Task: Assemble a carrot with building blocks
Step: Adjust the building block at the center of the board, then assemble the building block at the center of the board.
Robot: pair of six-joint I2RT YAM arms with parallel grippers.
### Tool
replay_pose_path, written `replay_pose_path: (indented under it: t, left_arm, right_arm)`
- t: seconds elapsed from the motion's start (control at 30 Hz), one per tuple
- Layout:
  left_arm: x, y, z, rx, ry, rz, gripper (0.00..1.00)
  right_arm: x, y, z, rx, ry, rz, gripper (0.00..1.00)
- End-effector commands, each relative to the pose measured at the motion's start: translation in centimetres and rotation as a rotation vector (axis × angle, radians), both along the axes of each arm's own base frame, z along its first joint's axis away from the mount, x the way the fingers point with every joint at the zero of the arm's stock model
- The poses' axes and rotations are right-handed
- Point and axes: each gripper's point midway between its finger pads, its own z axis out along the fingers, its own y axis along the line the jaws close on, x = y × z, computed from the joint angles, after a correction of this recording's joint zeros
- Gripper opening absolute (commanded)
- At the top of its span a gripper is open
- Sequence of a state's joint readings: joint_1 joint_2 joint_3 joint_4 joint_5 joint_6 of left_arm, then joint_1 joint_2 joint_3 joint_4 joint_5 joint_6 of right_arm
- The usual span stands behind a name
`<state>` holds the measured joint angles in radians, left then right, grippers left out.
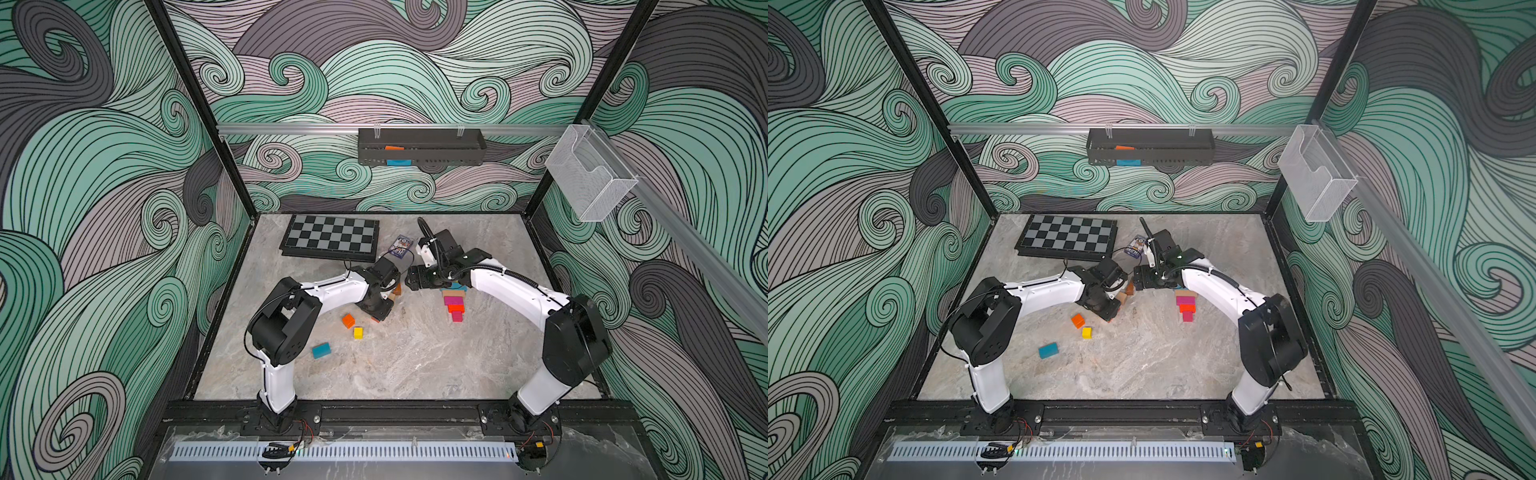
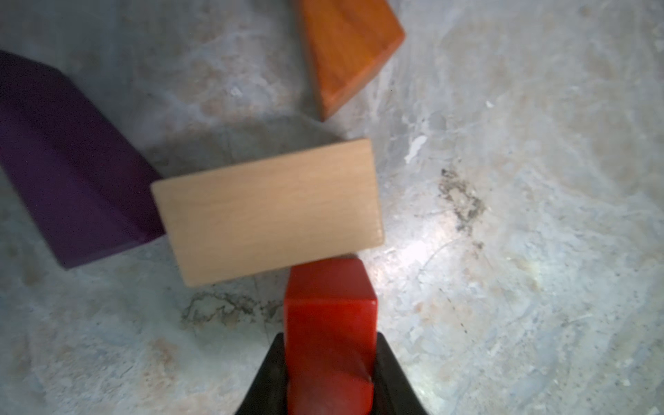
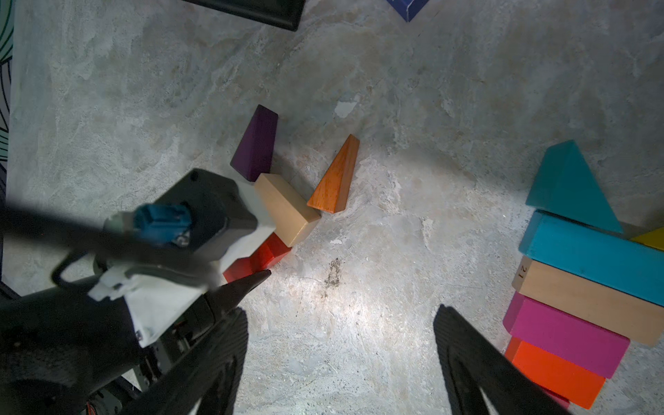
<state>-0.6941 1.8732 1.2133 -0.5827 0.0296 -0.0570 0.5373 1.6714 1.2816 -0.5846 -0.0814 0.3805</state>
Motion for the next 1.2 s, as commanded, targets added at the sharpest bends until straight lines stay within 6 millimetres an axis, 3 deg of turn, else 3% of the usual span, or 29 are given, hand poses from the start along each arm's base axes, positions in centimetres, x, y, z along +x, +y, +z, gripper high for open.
replay_pose_path:
  t: [0.0,0.3,0.47,0.63,0.77,1.0,1.07,1.17]
  left_arm:
    - [0.6,-0.4,0.9,0.014,-0.045,-0.070,0.17]
    - [1.8,-1.0,0.6,0.042,-0.091,-0.187,0.23]
    - [2.0,-1.1,1.0,0.036,-0.118,-0.201,0.47]
    - [2.3,-0.6,2.4,0.030,-0.181,-0.177,0.55]
    - [3.1,0.9,5.0,0.029,-0.250,-0.054,0.56]
    - [0.1,2.5,8.4,-0.146,-0.175,0.282,0.54]
    - [-1.3,2.0,8.3,-0.250,-0.113,0.364,0.52]
    - [-3.0,0.7,6.6,-0.362,0.017,0.470,0.47]
  right_arm:
    - [-0.4,-0.3,0.8,0.019,-0.001,-0.007,0.82]
    - [-0.1,-0.2,1.0,0.027,-0.006,-0.019,0.81]
    - [0.0,0.0,1.2,0.031,-0.008,-0.013,0.82]
    - [0.0,0.1,1.5,0.039,-0.013,-0.011,0.84]
    - [0.1,0.0,2.2,0.046,-0.030,-0.013,0.84]
    - [-0.5,-0.6,3.5,0.046,-0.042,-0.010,0.86]
    - [-0.6,-0.9,3.6,0.049,-0.043,-0.013,0.87]
    - [-0.8,-1.0,3.5,0.050,-0.038,-0.018,0.86]
